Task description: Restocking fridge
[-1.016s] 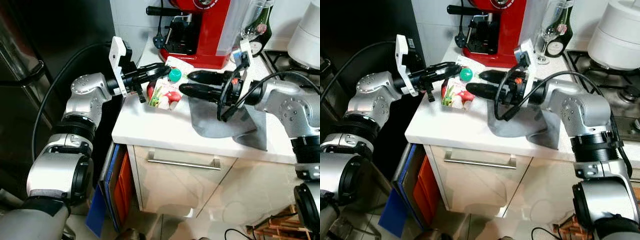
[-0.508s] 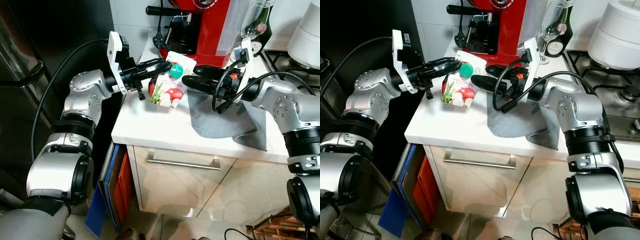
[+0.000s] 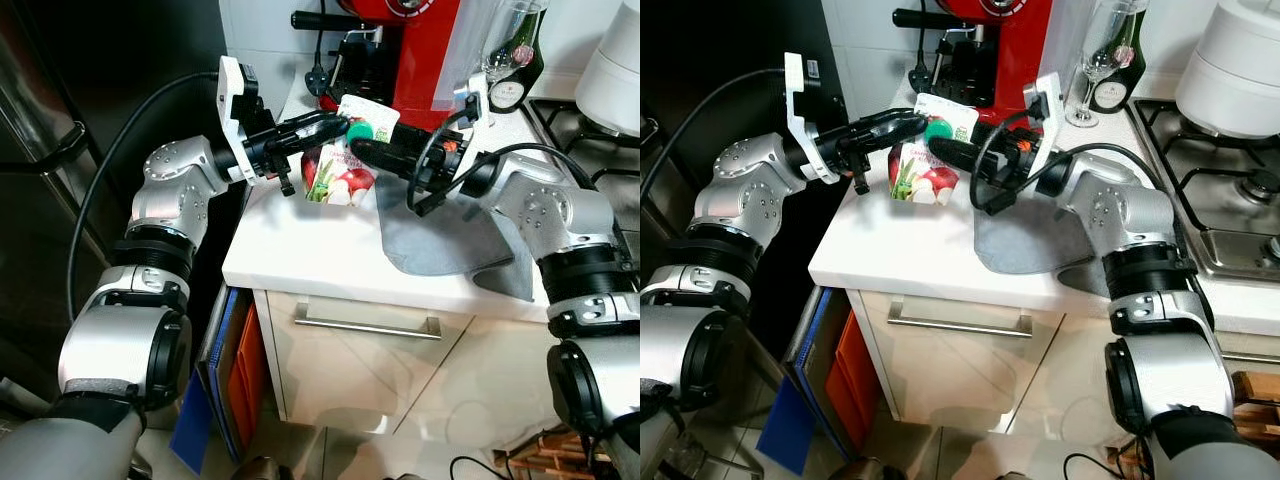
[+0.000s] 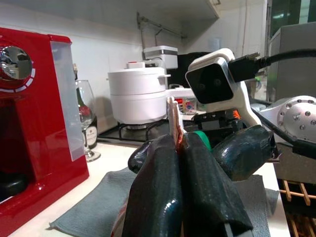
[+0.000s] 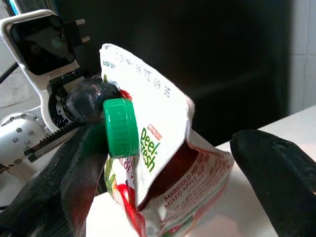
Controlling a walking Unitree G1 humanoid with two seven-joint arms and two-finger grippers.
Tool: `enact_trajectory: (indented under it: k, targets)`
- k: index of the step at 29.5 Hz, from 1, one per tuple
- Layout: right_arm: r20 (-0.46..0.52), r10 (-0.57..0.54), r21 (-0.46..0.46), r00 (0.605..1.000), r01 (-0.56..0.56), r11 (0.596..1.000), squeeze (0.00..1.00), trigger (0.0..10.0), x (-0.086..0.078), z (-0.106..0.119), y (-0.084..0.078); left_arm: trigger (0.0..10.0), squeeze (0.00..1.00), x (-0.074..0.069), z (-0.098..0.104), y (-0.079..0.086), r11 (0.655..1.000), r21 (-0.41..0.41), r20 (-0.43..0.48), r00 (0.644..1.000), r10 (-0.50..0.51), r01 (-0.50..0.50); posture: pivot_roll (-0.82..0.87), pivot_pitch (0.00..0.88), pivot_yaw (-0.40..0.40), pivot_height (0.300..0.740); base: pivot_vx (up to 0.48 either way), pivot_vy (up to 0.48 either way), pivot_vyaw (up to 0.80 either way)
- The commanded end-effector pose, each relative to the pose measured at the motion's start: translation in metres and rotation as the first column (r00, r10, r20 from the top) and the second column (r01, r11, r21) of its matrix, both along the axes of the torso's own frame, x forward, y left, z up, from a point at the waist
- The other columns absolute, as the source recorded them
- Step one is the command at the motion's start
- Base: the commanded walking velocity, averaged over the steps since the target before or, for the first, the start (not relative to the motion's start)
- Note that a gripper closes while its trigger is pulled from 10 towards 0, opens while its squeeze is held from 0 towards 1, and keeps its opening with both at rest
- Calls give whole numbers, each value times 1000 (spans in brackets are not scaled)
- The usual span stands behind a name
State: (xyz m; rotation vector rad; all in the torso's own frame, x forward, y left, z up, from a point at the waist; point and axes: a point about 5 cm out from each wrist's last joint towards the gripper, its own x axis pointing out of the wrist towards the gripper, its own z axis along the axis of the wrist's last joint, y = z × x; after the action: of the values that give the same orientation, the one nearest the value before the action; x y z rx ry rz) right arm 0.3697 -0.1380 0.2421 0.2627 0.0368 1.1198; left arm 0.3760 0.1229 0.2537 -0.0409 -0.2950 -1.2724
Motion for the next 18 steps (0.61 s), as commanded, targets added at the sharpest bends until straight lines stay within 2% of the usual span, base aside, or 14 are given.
enact_trajectory:
  k: [1, 5, 6, 7, 18]
  targets:
    - [41, -50, 14, 998, 49, 999, 0, 10000, 5, 13, -3, 10000, 0, -3, 4, -7, 999, 12, 22, 999, -48, 48, -136, 0, 60, 740, 0, 0, 0]
    - [42, -67, 27, 997, 66, 997, 0, 10000, 7, 13, -5, 10000, 0, -3, 4, -7, 998, 8, 16, 998, -56, 56, -137, 0, 59, 740, 0, 0, 0]
    - [42, -77, 35, 996, 76, 997, 0, 4431, 9, 13, -5, 10000, 0, -4, 5, -7, 998, 4, 16, 998, -59, 59, -138, 0, 59, 740, 0, 0, 0]
    - [41, -80, 39, 996, 78, 996, 0, 0, 9, 13, -4, 10000, 0, -4, 5, -8, 998, 3, 15, 998, -62, 62, -139, 0, 59, 740, 0, 0, 0]
    - [44, -112, 67, 993, 109, 992, 0, 0, 12, 11, -3, 10000, 0, -9, 0, -12, 996, 5, 9, 996, -89, 89, -141, 0, 57, 740, 0, 0, 0]
